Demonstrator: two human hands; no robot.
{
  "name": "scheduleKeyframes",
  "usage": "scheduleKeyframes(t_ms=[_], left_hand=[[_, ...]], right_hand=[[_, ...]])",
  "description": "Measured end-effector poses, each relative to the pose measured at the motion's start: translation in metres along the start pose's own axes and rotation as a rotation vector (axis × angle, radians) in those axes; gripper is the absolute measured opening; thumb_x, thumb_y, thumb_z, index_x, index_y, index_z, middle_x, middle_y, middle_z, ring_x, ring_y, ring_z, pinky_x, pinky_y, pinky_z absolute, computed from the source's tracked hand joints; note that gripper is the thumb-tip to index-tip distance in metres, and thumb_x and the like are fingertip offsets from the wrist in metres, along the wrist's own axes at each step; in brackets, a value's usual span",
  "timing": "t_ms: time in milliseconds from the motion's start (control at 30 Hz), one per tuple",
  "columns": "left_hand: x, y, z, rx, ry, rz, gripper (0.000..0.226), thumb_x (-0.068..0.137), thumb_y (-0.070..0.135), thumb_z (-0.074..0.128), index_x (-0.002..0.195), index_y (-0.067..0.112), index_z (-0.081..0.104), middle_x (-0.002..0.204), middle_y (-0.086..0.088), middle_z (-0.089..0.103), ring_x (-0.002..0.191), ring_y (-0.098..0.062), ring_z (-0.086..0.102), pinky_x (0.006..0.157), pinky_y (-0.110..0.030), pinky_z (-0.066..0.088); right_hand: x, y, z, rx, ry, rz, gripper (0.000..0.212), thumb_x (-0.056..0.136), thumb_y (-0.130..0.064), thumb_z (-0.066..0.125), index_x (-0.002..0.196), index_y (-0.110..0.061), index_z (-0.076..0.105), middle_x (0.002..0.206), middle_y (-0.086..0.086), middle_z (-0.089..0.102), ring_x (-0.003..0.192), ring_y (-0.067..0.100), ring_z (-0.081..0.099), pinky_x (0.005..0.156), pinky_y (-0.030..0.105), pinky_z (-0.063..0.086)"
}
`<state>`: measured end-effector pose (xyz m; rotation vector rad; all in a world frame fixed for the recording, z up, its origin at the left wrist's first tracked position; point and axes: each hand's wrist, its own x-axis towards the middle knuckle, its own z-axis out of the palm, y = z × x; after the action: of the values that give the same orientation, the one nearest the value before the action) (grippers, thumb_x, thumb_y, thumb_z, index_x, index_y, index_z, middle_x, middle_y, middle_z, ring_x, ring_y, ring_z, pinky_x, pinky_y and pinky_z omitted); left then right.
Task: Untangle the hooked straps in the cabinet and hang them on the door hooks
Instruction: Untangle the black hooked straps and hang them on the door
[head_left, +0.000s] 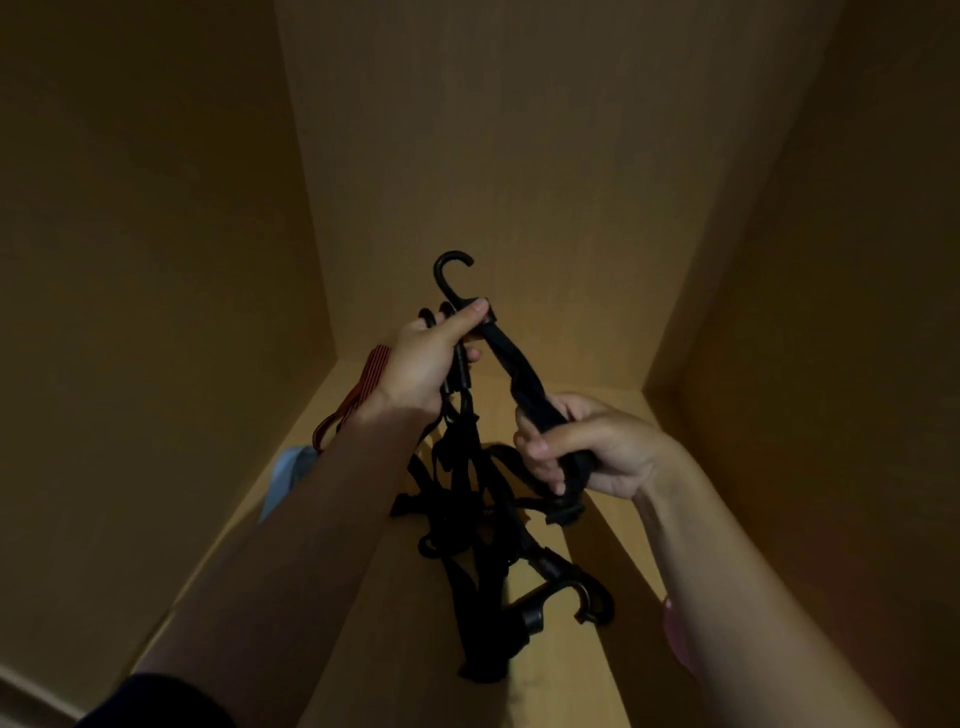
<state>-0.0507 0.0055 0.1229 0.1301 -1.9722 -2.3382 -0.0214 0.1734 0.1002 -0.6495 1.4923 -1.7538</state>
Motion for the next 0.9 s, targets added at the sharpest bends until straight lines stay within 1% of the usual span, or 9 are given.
scheduleKeyframes(t_ms=[100,200,300,433,533,600,700,800,900], left_hand=[[0.003,-0.009,0.004,-0.007,0.047,-0.078,0.018,0.084,0.031,0.065,0.092,0.016,0.065,0.079,0.004,0.061,0.063,-0.008,0.052,0.059,-0.025,0.040],[0.003,-0.023,0.007,-0.054,0.105,-0.194,0.014,0.083,0.026,0.067,0.083,0.014,0.060,0.076,0.000,0.061,0.066,-0.011,0.054,0.067,-0.028,0.046],[0.005,-0.031,0.006,-0.121,0.137,-0.212,0.018,0.082,0.023,0.069,0.088,0.008,0.062,0.077,-0.002,0.060,0.061,-0.011,0.053,0.062,-0.026,0.049],[0.008,-0.024,0.004,-0.103,0.166,-0.170,0.035,0.083,0.026,0.067,0.110,0.005,0.060,0.085,-0.001,0.061,0.060,-0.008,0.052,0.057,-0.023,0.042],[0.004,-0.018,0.003,-0.112,0.137,-0.117,0.020,0.085,0.029,0.065,0.095,0.012,0.063,0.078,0.002,0.061,0.061,-0.008,0.051,0.058,-0.023,0.039],[0.000,-0.016,0.004,-0.061,0.110,-0.087,0.016,0.084,0.033,0.065,0.085,0.017,0.065,0.072,0.005,0.061,0.059,-0.008,0.051,0.057,-0.023,0.039],[-0.012,-0.011,0.006,0.032,0.084,-0.042,0.017,0.084,0.033,0.064,0.084,0.016,0.066,0.073,0.007,0.063,0.046,0.001,0.052,0.048,-0.014,0.041],[-0.029,-0.008,0.007,0.051,0.042,-0.020,0.014,0.085,0.030,0.064,0.082,0.016,0.066,0.066,0.011,0.064,0.040,0.002,0.048,0.043,-0.012,0.038],[-0.052,-0.005,0.005,0.073,-0.020,0.010,0.013,0.085,0.027,0.064,0.077,0.018,0.067,0.052,0.015,0.063,0.044,-0.001,0.048,0.046,-0.013,0.039]], right_hand=[[0.000,0.007,0.003,0.181,0.059,-0.104,0.022,0.065,-0.001,0.073,0.074,-0.008,0.054,0.051,0.002,0.054,0.051,0.014,0.058,0.063,0.027,0.053],[-0.001,0.006,0.007,0.013,0.201,-0.123,0.014,0.074,0.001,0.056,0.085,-0.007,0.054,0.052,0.001,0.059,0.055,0.015,0.061,0.069,0.026,0.052],[-0.004,0.006,0.007,-0.291,0.158,-0.020,0.013,0.079,0.001,0.059,0.090,-0.004,0.053,0.058,-0.001,0.064,0.055,0.012,0.062,0.063,0.023,0.053],[-0.020,0.003,0.000,-0.237,0.137,0.122,0.031,0.074,-0.002,0.062,0.103,-0.007,0.053,0.082,0.006,0.066,0.062,0.009,0.064,0.051,0.016,0.049],[-0.020,0.007,-0.002,-0.265,0.294,0.100,0.021,0.080,0.000,0.063,0.098,-0.009,0.056,0.084,0.005,0.064,0.065,0.007,0.062,0.047,0.013,0.044],[-0.018,0.011,0.001,-0.246,0.311,0.087,0.020,0.080,0.000,0.063,0.096,-0.007,0.056,0.080,0.005,0.062,0.067,0.009,0.062,0.055,0.016,0.048],[-0.019,0.010,0.009,-0.245,0.265,0.102,0.034,0.072,-0.014,0.063,0.104,-0.007,0.056,0.086,0.003,0.064,0.077,0.011,0.063,0.070,0.023,0.050],[-0.022,0.004,0.015,-0.300,0.335,0.133,0.051,0.066,-0.037,0.068,0.115,-0.024,0.055,0.111,0.000,0.061,0.100,0.015,0.058,0.088,0.031,0.044],[-0.026,-0.003,0.026,-0.267,0.449,0.092,0.068,0.067,-0.056,0.068,0.127,-0.033,0.045,0.120,-0.010,0.054,0.115,0.014,0.049,0.087,0.026,0.042]])
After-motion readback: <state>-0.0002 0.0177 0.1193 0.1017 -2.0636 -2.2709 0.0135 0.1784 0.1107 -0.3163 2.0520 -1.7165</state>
